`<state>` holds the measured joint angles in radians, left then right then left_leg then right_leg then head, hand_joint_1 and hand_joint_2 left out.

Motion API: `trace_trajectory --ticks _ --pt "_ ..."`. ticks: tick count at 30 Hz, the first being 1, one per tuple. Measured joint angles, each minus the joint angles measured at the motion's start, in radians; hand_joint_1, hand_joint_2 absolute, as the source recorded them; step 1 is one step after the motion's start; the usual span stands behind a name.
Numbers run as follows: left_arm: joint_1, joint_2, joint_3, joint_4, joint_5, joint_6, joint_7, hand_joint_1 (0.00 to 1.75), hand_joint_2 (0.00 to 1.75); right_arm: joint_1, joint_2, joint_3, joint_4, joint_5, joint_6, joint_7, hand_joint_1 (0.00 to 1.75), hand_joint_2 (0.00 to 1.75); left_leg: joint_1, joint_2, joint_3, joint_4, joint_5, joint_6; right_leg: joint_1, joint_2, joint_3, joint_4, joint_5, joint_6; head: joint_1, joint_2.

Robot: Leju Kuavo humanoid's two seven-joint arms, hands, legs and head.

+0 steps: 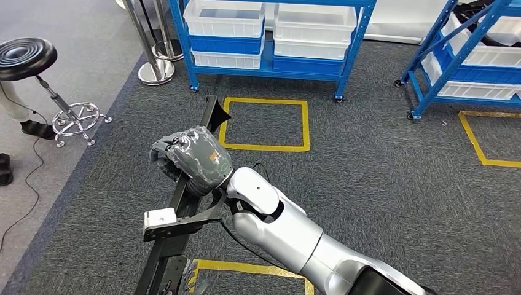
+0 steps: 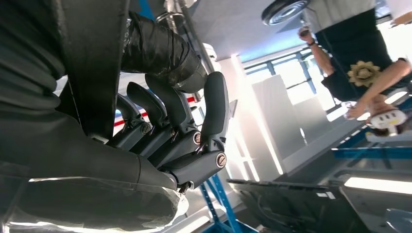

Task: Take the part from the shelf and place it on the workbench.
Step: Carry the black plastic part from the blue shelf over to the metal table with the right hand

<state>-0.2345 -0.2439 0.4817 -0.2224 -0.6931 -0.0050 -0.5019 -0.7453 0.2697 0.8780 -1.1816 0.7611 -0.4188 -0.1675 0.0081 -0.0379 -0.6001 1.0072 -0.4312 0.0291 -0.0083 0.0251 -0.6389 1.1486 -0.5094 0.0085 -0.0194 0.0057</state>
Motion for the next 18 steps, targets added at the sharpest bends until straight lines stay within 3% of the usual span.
trace_trajectory --ticks 1,3,5,6,7,9,11,12,13,14,16,18 --pt "-0.002 -0.002 0.000 0.000 0.000 0.000 0.000 0.00 1.75 -0.001 -0.001 0.000 -0.002 0.001 0.000 0.000 1.71 1.75 -0.001 -0.008 -0.007 0.007 0.001 -0.004 -0.001 0.015 0.032 -0.057 0.016 -0.004 0.000 0.000" --pt "-0.005 -0.005 0.000 0.000 -0.001 0.000 -0.001 0.00 1.75 -0.001 -0.003 0.000 -0.006 0.007 -0.002 0.000 1.71 1.75 -0.001 -0.022 -0.020 0.015 0.005 -0.015 -0.001 0.032 0.054 -0.104 0.020 -0.012 0.000 0.000" --pt "-0.006 -0.005 -0.001 0.000 -0.002 0.000 -0.002 0.00 1.75 -0.002 -0.005 0.001 -0.008 0.013 -0.003 0.000 1.71 1.75 0.002 -0.032 -0.027 0.015 0.011 -0.028 0.000 0.015 0.053 -0.110 0.028 -0.021 0.000 0.000" --pt "-0.006 -0.005 0.000 0.000 -0.002 0.000 -0.001 0.00 1.75 -0.002 -0.005 0.001 -0.009 0.015 -0.004 0.000 1.71 1.75 0.002 -0.024 -0.032 0.021 0.005 -0.035 -0.002 0.006 0.054 -0.115 0.032 -0.028 -0.001 0.000" --pt "-0.006 -0.005 0.000 0.000 -0.002 0.000 -0.001 0.00 1.75 -0.003 -0.004 0.001 -0.010 0.016 -0.005 0.000 1.71 1.75 0.003 -0.011 -0.042 0.042 -0.010 -0.041 -0.005 -0.004 0.054 -0.120 0.037 -0.034 -0.001 0.000" --pt "-0.008 -0.005 -0.001 0.000 -0.003 0.000 -0.002 0.00 1.75 -0.004 -0.004 0.001 -0.012 0.016 -0.006 0.000 1.71 1.75 0.006 0.021 -0.087 0.146 -0.072 -0.054 -0.006 -0.025 0.052 -0.125 0.042 -0.040 -0.002 0.000" --pt "-0.008 -0.005 -0.001 0.000 -0.005 0.000 -0.001 0.00 1.75 -0.003 -0.004 0.001 -0.012 0.016 -0.006 0.000 1.71 1.75 0.011 0.030 -0.139 0.269 -0.125 -0.064 -0.005 -0.047 0.047 -0.123 0.042 -0.040 -0.002 0.000" --pt "-0.007 -0.005 -0.001 0.000 -0.005 0.000 -0.001 0.00 1.75 -0.003 -0.005 0.001 -0.012 0.016 -0.006 0.000 1.71 1.75 0.012 0.032 -0.145 0.291 -0.127 -0.067 -0.005 -0.059 0.046 -0.122 0.043 -0.040 -0.002 0.000" --pt "-0.007 -0.005 -0.001 0.000 -0.006 0.000 -0.001 0.00 1.75 -0.002 -0.005 0.001 -0.012 0.016 -0.006 0.000 1.71 1.75 0.014 0.035 -0.129 0.270 -0.109 -0.068 -0.005 -0.070 0.045 -0.121 0.042 -0.040 -0.002 0.000" --pt "-0.007 -0.005 0.000 0.000 -0.006 0.000 -0.001 0.00 1.75 -0.003 -0.005 0.001 -0.013 0.018 -0.006 0.000 1.71 1.75 0.015 0.042 -0.096 0.214 -0.079 -0.068 -0.005 -0.081 0.045 -0.120 0.042 -0.039 -0.002 0.000" --pt "-0.010 -0.005 0.000 0.000 -0.006 0.001 -0.002 0.00 1.75 -0.005 -0.005 0.001 -0.018 0.024 -0.006 0.001 1.71 1.75 0.009 0.079 -0.018 0.071 -0.030 -0.060 -0.003 -0.100 0.047 -0.119 0.040 -0.033 -0.002 0.000" --pt "-0.014 -0.006 -0.001 0.000 -0.005 0.001 -0.002 0.00 1.75 -0.007 -0.006 0.001 -0.022 0.031 -0.006 0.002 1.71 1.75 0.000 0.100 0.012 0.006 -0.017 -0.046 0.002 -0.115 0.047 -0.119 0.040 -0.023 -0.002 0.000"
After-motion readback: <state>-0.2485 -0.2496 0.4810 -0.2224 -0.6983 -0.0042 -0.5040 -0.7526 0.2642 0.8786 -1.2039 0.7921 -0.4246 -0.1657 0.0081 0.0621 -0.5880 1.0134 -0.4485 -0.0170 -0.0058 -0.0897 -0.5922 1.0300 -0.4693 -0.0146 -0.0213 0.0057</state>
